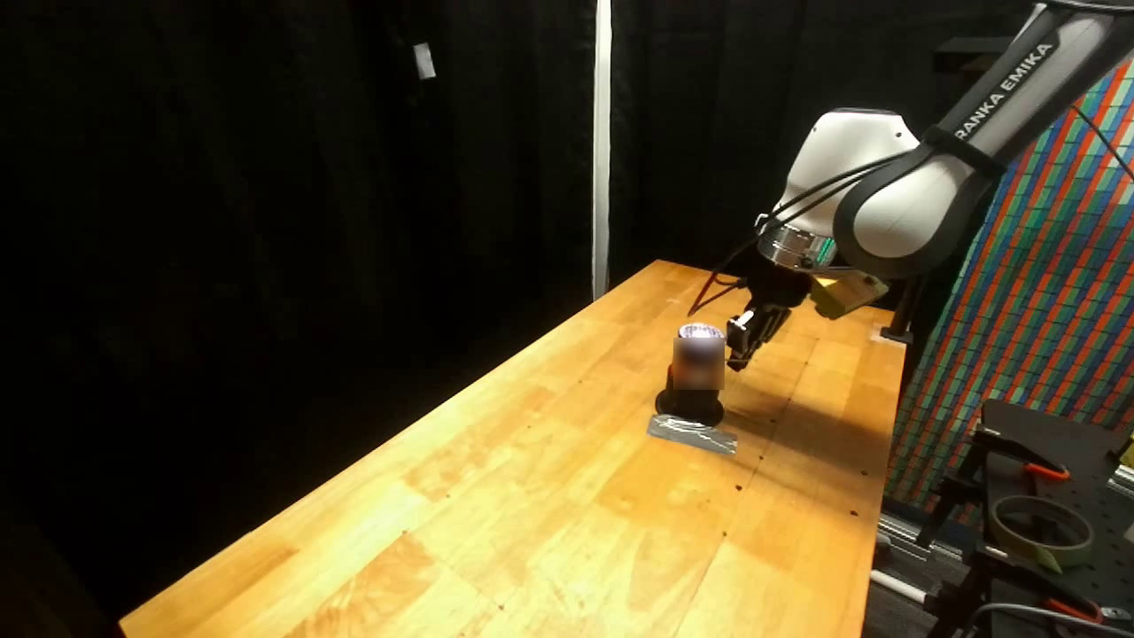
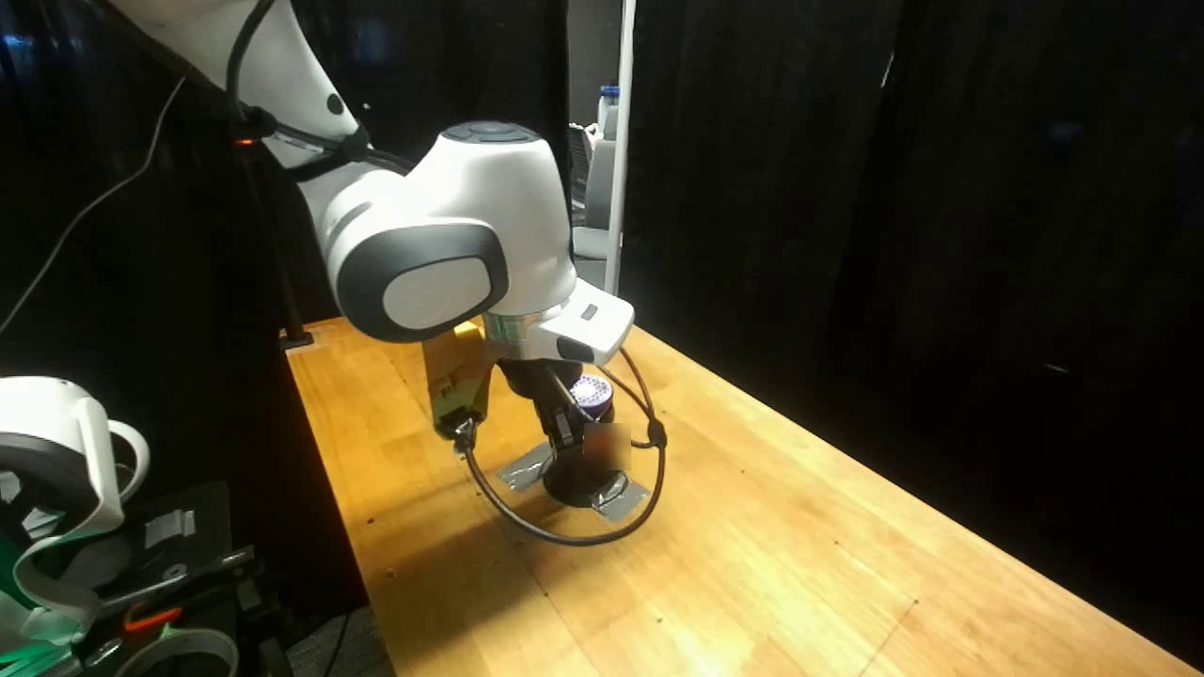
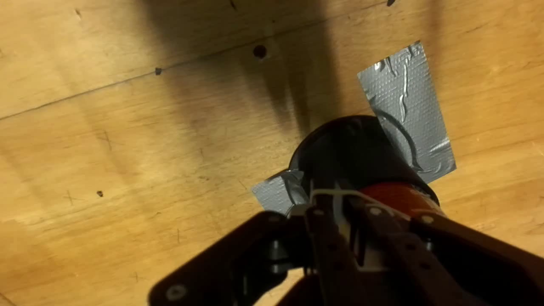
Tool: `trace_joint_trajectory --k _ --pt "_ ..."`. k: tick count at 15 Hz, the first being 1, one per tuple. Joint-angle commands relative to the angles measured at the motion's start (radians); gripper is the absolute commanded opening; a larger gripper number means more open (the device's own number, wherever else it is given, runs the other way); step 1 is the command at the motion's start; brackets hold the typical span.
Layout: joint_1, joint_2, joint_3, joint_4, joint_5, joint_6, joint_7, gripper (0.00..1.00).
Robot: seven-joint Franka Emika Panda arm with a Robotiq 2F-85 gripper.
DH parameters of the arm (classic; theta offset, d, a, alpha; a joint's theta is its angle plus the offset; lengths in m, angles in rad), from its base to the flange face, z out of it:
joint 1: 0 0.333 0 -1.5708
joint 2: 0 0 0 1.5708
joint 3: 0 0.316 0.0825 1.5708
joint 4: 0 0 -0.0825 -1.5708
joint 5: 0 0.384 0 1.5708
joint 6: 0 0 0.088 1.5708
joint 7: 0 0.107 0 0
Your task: Put the rubber band on the cup
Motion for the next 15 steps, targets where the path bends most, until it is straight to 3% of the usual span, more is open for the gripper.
trace_joint_trajectory --k 1,4,8,9,15 --pt "0.001 -0.059 0.02 -0.149 0.047 0.264 0.003 0.03" --pt "-0.016 -0.059 0.075 -0.227 0.046 0.527 0.012 0.08" --pt "-0.029 0.007 0.116 -0.315 -0.062 0.851 0.078 0.07" --pt "-0.002 0.09 0.096 -0.266 -0.056 0.918 0.061 0.08" --pt "-0.034 0.274 0.082 -0.281 -0.164 1.252 0.057 0.08"
